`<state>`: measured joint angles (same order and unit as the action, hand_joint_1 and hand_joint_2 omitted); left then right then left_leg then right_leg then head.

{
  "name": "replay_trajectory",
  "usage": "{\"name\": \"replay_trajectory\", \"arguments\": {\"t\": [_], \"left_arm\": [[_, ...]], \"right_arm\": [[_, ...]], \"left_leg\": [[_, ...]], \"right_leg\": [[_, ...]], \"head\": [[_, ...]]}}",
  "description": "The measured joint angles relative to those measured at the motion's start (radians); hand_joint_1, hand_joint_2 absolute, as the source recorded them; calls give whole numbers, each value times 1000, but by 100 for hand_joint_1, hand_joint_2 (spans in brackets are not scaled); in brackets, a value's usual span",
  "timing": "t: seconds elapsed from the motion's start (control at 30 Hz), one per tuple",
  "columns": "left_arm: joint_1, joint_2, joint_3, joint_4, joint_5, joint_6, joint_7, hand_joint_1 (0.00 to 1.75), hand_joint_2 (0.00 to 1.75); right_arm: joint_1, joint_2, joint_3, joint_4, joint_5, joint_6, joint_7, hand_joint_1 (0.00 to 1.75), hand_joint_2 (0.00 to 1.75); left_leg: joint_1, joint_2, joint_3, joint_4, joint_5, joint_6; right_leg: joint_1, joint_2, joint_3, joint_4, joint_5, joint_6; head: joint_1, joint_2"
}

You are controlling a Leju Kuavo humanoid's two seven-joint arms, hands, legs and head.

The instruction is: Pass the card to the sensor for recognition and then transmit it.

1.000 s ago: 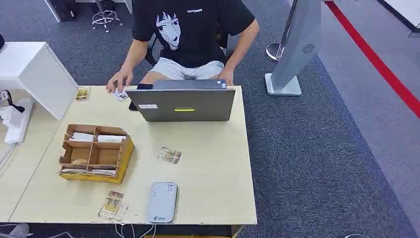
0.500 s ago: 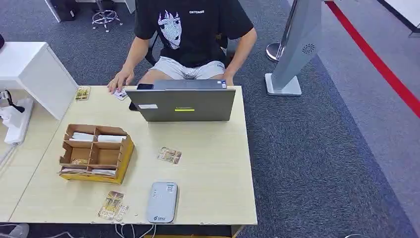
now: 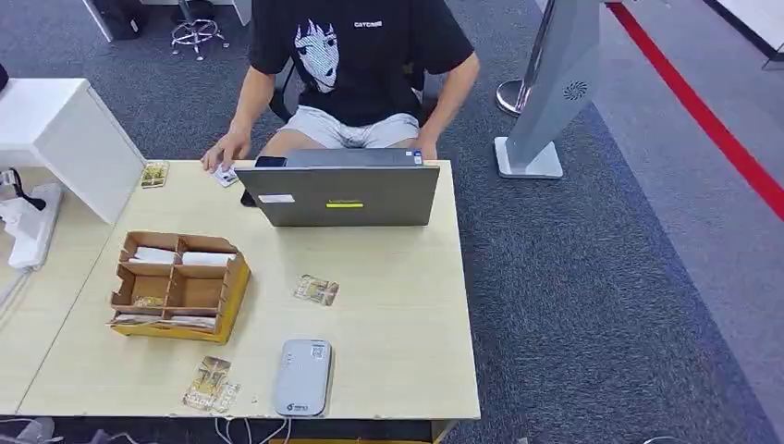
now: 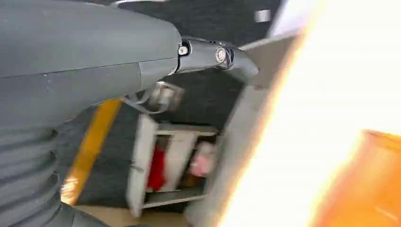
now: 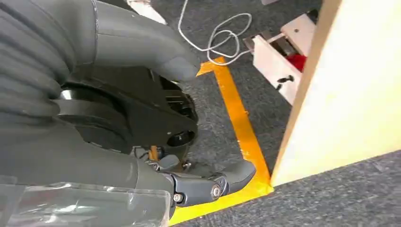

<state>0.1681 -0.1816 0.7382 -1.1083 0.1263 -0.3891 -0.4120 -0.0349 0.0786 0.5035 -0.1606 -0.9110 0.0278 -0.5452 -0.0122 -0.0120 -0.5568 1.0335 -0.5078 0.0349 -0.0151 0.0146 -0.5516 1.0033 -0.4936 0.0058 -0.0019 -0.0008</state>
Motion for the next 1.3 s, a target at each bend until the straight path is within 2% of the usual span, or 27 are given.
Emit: {"name": "replay_trajectory", "arguments": {"t": [0.27, 0.53, 0.73, 1.0, 1.3], "left_arm": [[66, -53, -17, -291, 16, -9, -30, 0, 175], [124, -100, -72, -581, 19, -12, -65, 0, 175], [125, -128, -151, -768, -87, -6, -71, 0, 175], [15, -114, -275, -854, -288, 49, -41, 0, 175], [-137, -32, -400, -843, -520, 120, 51, 0, 175]], "right_arm": [[0, 0, -37, -9, 10, -9, -49, 0, 175], [0, 0, -98, -16, 28, -11, -93, 0, 175], [-2, 0, -144, -16, 53, -10, -118, 0, 175], [-18, 16, -195, -26, 74, 30, -129, 0, 175], [-48, 35, -227, -40, 120, 63, -116, 0, 175]], "left_leg": [[0, 0, 0, 0, 0, 0], [0, 0, 0, 0, 0, 0], [0, 0, 1, 0, 0, 0], [0, 0, 1, 0, 1, 0], [0, 0, 1, 0, 1, 0]], "right_leg": [[0, 0, 0, 0, 0, 0], [0, 0, 0, 0, 0, 0], [0, 0, 0, 0, 0, 0], [0, 0, 0, 0, 1, -1], [0, 1, 0, 0, 1, -1]], "head": [[0, 0], [0, 0], [0, 0], [0, 0], [0, 0]]}}
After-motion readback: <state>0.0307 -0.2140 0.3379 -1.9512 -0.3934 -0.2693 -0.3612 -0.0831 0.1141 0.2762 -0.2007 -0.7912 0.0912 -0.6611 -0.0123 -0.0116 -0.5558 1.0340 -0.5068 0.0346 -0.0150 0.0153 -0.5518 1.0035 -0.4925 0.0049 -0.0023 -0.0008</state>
